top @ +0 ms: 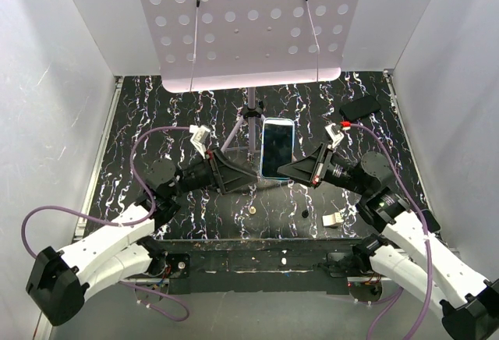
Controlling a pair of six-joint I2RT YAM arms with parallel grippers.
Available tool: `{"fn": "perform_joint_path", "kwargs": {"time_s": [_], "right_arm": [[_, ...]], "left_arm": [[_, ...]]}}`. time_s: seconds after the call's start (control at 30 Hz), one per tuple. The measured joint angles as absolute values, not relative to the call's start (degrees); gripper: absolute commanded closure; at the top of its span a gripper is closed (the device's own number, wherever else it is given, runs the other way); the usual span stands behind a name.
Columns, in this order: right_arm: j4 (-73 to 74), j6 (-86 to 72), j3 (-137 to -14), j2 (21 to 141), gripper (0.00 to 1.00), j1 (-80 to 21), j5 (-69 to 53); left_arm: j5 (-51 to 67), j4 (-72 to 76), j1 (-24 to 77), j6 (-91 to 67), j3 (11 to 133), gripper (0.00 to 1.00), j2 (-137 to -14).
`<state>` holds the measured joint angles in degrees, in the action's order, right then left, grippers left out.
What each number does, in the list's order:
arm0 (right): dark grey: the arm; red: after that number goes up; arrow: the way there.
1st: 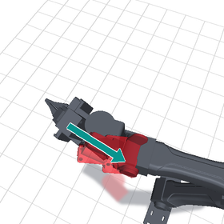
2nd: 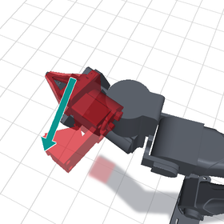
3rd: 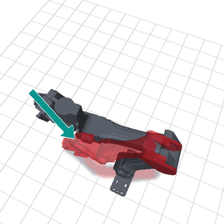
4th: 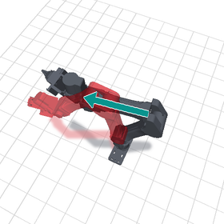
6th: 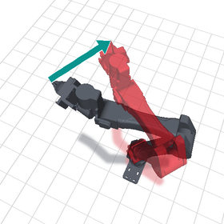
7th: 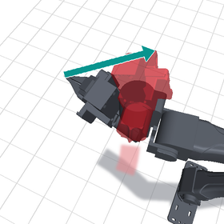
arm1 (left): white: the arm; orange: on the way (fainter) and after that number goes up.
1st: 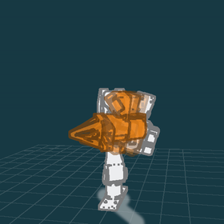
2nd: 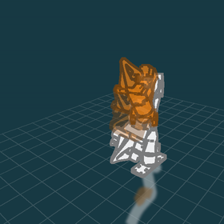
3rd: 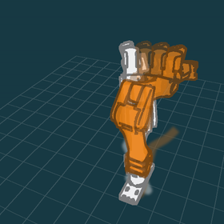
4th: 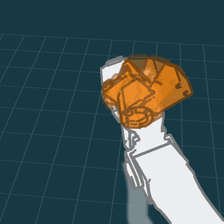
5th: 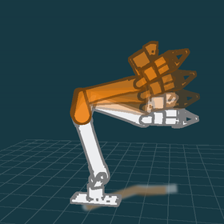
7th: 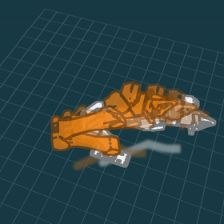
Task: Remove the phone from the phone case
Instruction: Remove the phone case from the phone.
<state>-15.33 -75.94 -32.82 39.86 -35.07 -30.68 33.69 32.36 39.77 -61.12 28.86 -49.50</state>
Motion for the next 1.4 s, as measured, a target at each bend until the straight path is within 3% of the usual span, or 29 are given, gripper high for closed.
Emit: {"fn": "perform_joint_path", "kwargs": {"time_s": [0.8,1.0,1.03,1.27,1.4], "right_arm": [[-22.11,-82.39,-30.11,40.42,0.99,-33.85,-33.26],[-22.57,-82.04,-30.11,41.36,0.99,-33.78,-33.71],[-22.72,-81.69,-30.11,41.41,0.99,-33.71,-33.8],[-19.94,-77.89,-30.11,42.17,0.99,-33.87,-35.31],[-6.76,-70.96,-31.83,38.54,0.99,-34.74,-34.39]], "left_arm": [[36.38,35.99,41.5,-61.01,31.42,0.74,-57.91],[35.22,34.0,41.52,-61.28,32.49,0.93,-57.91],[34.85,32.42,41.52,-60.9,32.93,1.0,-57.91],[30.76,18.28,41.91,-56.01,34.17,1.0,-53.95],[23.0,2.02,42.13,-50.76,34.26,1.0,-45.34]]}}
